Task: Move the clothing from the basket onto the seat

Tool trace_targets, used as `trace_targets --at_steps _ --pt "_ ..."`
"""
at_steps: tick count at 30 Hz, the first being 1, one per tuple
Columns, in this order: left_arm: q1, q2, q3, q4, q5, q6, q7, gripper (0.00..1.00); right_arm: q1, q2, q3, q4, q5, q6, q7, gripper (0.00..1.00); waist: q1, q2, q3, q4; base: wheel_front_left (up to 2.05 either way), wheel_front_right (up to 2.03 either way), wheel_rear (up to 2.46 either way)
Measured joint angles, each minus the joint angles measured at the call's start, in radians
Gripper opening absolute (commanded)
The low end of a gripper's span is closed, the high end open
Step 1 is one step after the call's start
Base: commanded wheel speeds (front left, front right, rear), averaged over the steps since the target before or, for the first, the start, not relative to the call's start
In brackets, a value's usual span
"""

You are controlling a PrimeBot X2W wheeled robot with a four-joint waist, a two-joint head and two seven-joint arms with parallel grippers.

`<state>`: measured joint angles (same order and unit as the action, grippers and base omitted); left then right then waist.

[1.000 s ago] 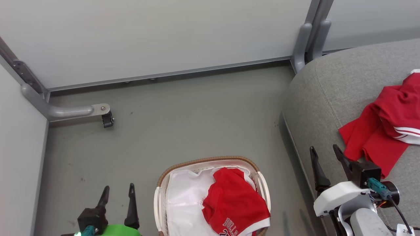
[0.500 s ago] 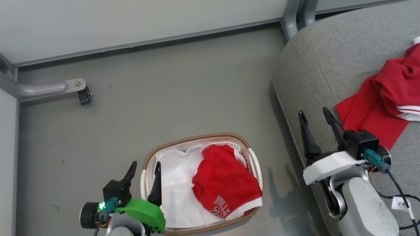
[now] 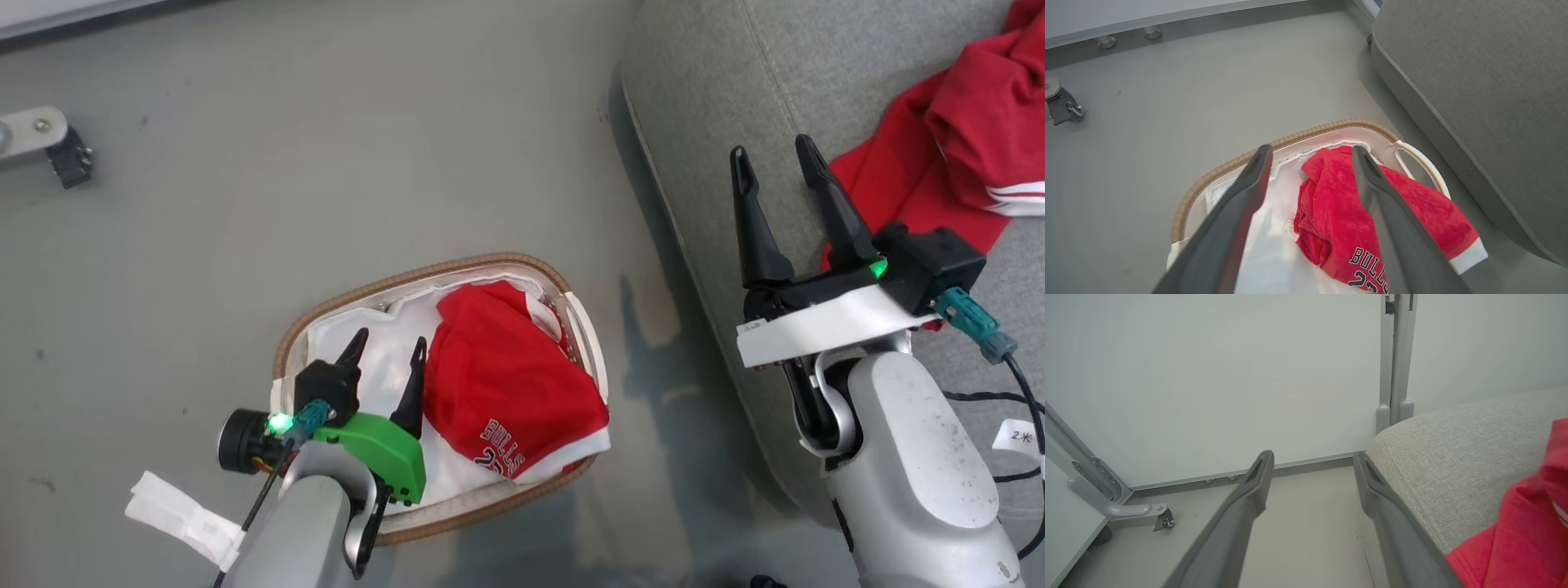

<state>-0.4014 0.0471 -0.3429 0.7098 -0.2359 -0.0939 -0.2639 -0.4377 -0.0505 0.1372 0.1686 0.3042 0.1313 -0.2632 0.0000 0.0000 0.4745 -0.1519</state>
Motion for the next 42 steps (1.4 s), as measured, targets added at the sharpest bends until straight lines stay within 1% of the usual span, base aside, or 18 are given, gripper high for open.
trace_targets --at_steps 5,11,20,24,34,39,42 --pt "-0.066 -0.001 -0.026 0.073 0.011 -0.004 0.000 1.00 -0.032 0.000 0.015 -0.041 0.019 0.000 0.000 1.00 0.0000 0.0000 0.074 -0.038 0.00 0.00 0.00" --pt "-0.117 -0.001 -0.022 0.166 0.043 -0.010 0.000 1.00 -0.063 0.000 0.038 -0.084 0.041 0.000 0.000 1.00 0.0001 0.0000 0.149 -0.086 0.00 0.00 0.00" --pt "-0.226 0.004 -0.019 0.301 0.076 -0.012 0.000 1.00 -0.099 0.000 0.062 -0.165 0.034 0.000 0.000 1.00 0.0001 0.0000 0.266 -0.139 0.00 0.00 0.00" --pt "-0.278 0.004 -0.021 0.346 0.084 -0.010 0.000 1.00 -0.114 0.000 0.064 -0.193 0.034 0.000 0.000 1.00 0.0001 0.0000 0.316 -0.150 0.00 0.00 0.00" --pt "-0.371 0.007 -0.042 0.469 0.116 0.033 0.000 1.00 -0.146 0.000 0.058 -0.225 0.016 0.000 0.000 1.00 0.0002 0.0000 0.424 -0.158 0.00 0.00 0.00" --pt "-0.408 0.007 -0.061 0.497 0.124 0.031 0.000 1.00 -0.146 0.000 0.056 -0.226 0.002 0.000 0.000 1.00 0.0002 0.0000 0.450 -0.146 0.01 0.01 0.01" --pt "-0.423 0.006 -0.073 0.501 0.124 0.015 0.000 1.00 -0.146 0.000 0.055 -0.227 0.000 0.000 0.000 1.00 0.0002 0.0000 0.460 -0.137 0.02 0.02 0.02"
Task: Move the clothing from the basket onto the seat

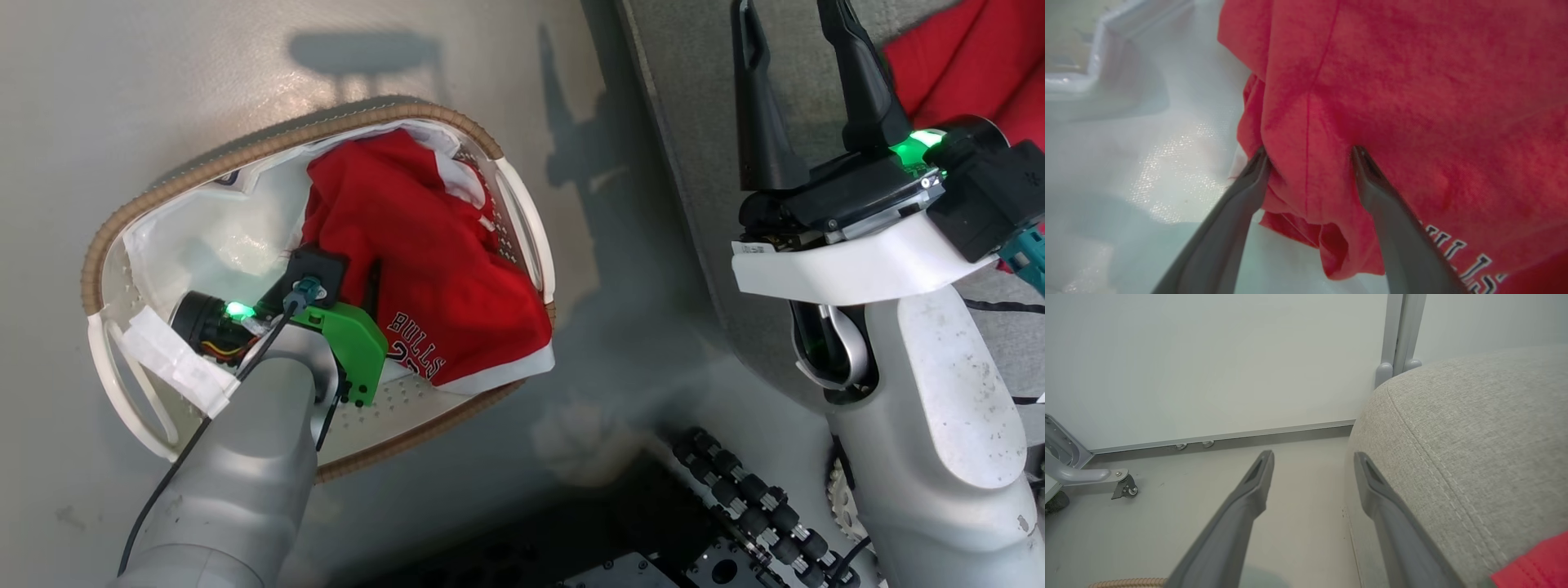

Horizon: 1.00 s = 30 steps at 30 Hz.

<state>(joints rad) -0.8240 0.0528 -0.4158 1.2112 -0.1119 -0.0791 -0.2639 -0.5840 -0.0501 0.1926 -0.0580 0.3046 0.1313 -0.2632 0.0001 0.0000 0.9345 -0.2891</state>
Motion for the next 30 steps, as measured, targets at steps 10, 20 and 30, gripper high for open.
trace_targets --at_steps 10,20,30 --pt "-0.011 -0.002 -0.087 -0.002 -0.072 -0.049 0.000 0.00 -0.003 0.000 0.012 0.006 0.006 0.000 0.000 1.00 0.0000 0.0000 0.007 0.001 0.01 0.01 0.01" --pt "0.011 0.000 -0.241 -0.100 -0.214 -0.050 0.000 0.00 -0.016 0.000 0.010 0.038 0.019 0.000 0.000 1.00 -0.0001 0.0000 -0.040 -0.002 0.00 0.00 0.00" --pt "0.105 0.025 -0.278 -0.223 -0.328 -0.050 0.000 0.00 0.018 0.001 0.026 0.102 -0.002 0.000 0.000 1.00 -0.0002 0.0000 -0.163 0.019 0.00 0.00 0.00"
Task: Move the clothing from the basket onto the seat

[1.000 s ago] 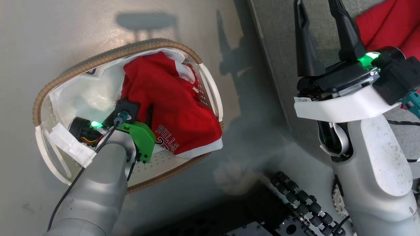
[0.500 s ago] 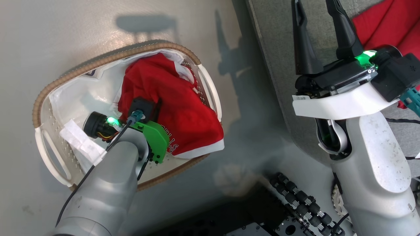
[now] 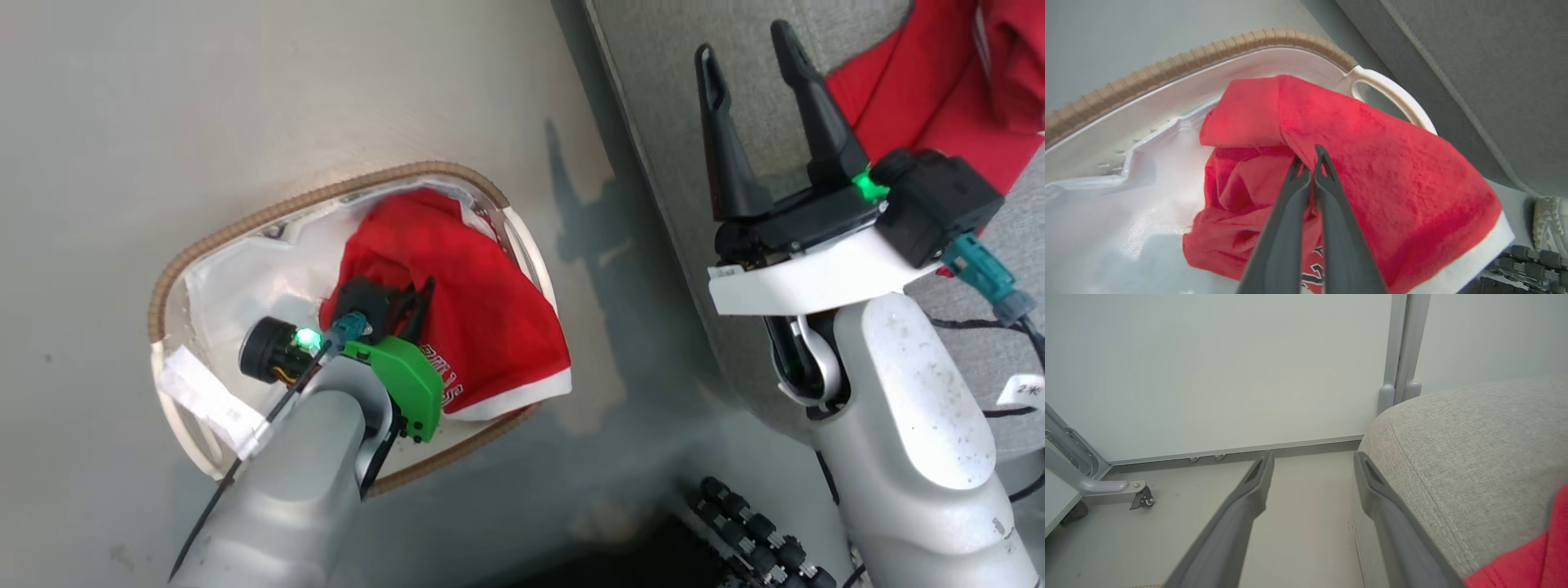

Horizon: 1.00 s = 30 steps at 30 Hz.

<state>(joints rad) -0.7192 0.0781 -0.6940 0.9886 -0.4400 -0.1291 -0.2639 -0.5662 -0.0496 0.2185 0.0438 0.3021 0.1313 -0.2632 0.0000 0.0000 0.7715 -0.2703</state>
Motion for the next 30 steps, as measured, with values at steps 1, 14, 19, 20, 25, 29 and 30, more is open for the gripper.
trace_targets --at_steps 1,14,19,20,25,29,30 --pt "0.014 0.001 0.000 -0.015 -0.006 0.000 0.000 0.00 0.006 0.000 0.001 0.008 -0.004 0.000 0.000 1.00 0.0000 0.0000 -0.015 0.004 0.00 0.00 0.00" --pt "0.191 -0.002 0.119 -0.251 0.004 0.000 0.000 0.00 0.132 0.001 -0.003 0.116 -0.045 0.000 0.000 1.00 0.0000 0.0000 -0.214 0.075 0.00 0.00 0.00" --pt "0.257 -0.009 0.177 -0.363 0.033 0.000 0.000 0.00 0.183 0.001 -0.002 0.146 -0.052 0.000 0.000 1.00 -0.0001 0.0000 -0.291 0.108 0.00 0.00 0.00" --pt "0.269 -0.010 0.187 -0.387 0.043 0.000 0.000 0.00 0.194 0.001 -0.001 0.152 -0.055 0.000 0.000 1.00 -0.0001 0.0000 -0.308 0.116 0.00 0.00 0.00" --pt "0.315 -0.019 0.234 -0.504 0.078 0.000 0.000 0.00 0.247 0.001 -0.005 0.174 -0.059 0.000 0.000 1.00 -0.0001 0.0000 -0.384 0.150 0.00 0.00 0.00" --pt "0.333 -0.022 0.269 -0.598 0.084 0.000 0.000 0.00 0.274 0.001 -0.005 0.181 -0.059 0.000 0.000 1.00 -0.0001 0.0000 -0.435 0.178 0.00 0.00 0.00" --pt "0.338 -0.023 0.277 -0.621 0.089 0.000 0.000 0.00 0.281 0.001 -0.003 0.184 -0.060 0.000 0.000 1.00 -0.0001 0.0000 -0.448 0.186 0.00 0.00 0.00"
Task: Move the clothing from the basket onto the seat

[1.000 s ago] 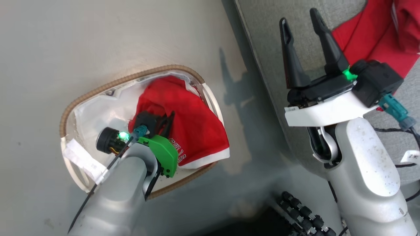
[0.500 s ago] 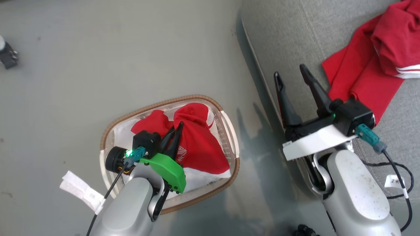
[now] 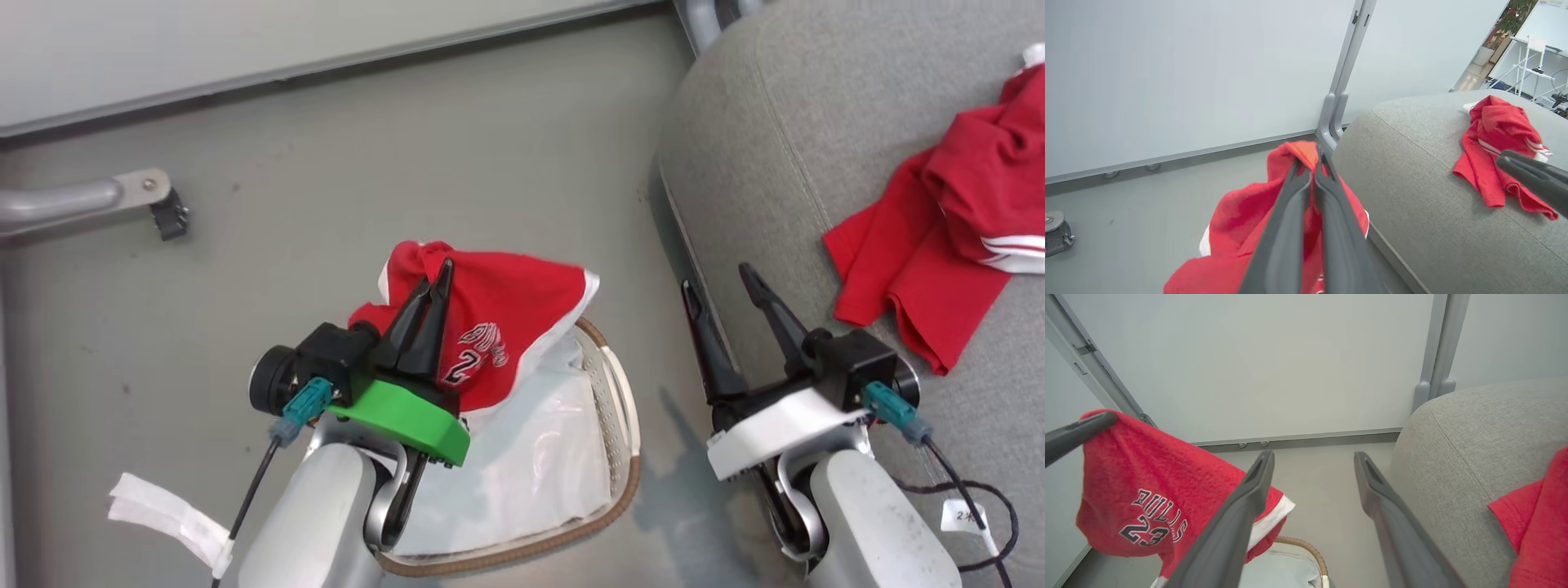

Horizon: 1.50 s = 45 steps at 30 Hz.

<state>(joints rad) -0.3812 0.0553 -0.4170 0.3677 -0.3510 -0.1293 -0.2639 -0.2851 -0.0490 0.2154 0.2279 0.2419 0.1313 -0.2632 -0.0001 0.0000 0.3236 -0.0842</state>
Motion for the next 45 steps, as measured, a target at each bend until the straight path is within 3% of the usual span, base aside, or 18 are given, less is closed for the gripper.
trace_targets --at_steps 11,18,28,39,40,42,45 --pt "0.029 -0.004 0.039 -0.166 0.028 0.000 0.000 0.00 0.077 0.000 0.053 0.035 -0.016 0.000 0.000 1.00 0.0000 0.0000 -0.122 0.060 0.00 0.00 0.00" --pt "0.050 -0.005 0.020 -0.188 0.015 0.000 0.000 0.00 0.076 -0.007 0.186 0.041 -0.044 0.000 0.000 1.00 0.0000 0.0000 -0.169 0.093 0.00 0.00 0.00" --pt "0.063 -0.005 -0.043 -0.185 -0.016 0.000 0.000 0.00 -0.077 -0.015 0.388 0.056 -0.012 0.000 0.000 1.00 0.0000 0.0000 -0.170 0.131 0.00 0.00 0.00" --pt "0.059 -0.005 -0.173 -0.206 -0.049 0.000 0.000 0.00 -0.167 -0.004 0.391 0.170 -0.088 0.000 0.000 1.00 0.0000 0.0000 -0.163 0.171 0.00 0.00 0.00" --pt "0.058 -0.006 -0.186 -0.208 -0.055 0.000 0.000 0.00 -0.170 -0.004 0.392 0.181 -0.087 0.000 0.000 0.70 0.0000 0.0000 -0.163 0.175 0.00 0.00 0.00" --pt "0.056 -0.006 -0.205 -0.212 -0.063 0.000 0.000 0.00 -0.179 -0.004 0.401 0.194 -0.074 0.000 0.000 0.00 0.0000 0.0000 -0.164 0.186 0.00 0.00 0.00" --pt "0.052 -0.005 -0.219 -0.212 -0.070 0.000 0.000 0.00 -0.181 0.000 0.410 0.197 -0.031 0.000 0.000 0.00 0.0000 0.0000 -0.165 0.200 0.00 0.00 0.00"
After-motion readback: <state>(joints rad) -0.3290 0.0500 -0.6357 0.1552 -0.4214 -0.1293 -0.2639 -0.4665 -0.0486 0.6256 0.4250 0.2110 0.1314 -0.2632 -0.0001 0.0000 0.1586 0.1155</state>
